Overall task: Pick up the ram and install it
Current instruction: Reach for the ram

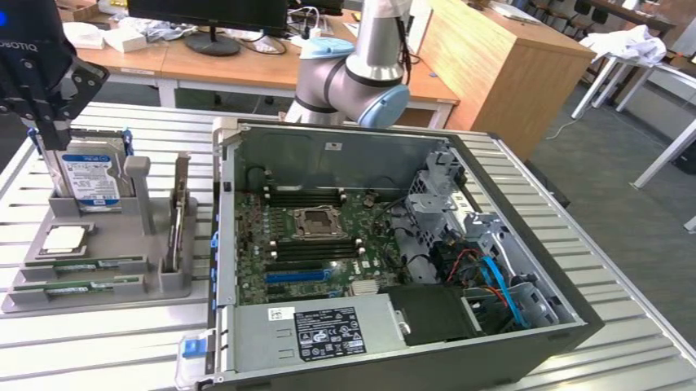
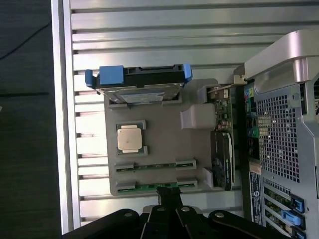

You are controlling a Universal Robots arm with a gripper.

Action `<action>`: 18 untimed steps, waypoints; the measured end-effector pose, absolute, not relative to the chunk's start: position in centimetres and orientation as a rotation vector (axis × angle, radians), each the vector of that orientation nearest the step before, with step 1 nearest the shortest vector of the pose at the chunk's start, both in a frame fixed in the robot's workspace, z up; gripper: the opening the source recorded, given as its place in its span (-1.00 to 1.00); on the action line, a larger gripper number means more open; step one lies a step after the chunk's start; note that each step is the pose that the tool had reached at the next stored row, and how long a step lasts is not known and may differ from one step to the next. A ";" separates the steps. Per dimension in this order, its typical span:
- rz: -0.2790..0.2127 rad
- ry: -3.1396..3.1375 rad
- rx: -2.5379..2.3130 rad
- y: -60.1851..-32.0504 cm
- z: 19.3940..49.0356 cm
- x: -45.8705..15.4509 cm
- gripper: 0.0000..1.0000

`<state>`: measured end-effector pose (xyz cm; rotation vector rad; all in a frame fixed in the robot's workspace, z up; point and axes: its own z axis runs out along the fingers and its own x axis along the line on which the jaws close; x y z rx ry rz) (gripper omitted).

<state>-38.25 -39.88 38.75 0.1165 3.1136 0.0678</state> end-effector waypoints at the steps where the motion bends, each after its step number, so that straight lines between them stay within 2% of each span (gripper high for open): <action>1: 0.068 3.114 0.116 -39.9 38.7 -38.3 -0.80; 18: 0.068 3.114 0.117 -41.5 38.7 -38.3 -0.80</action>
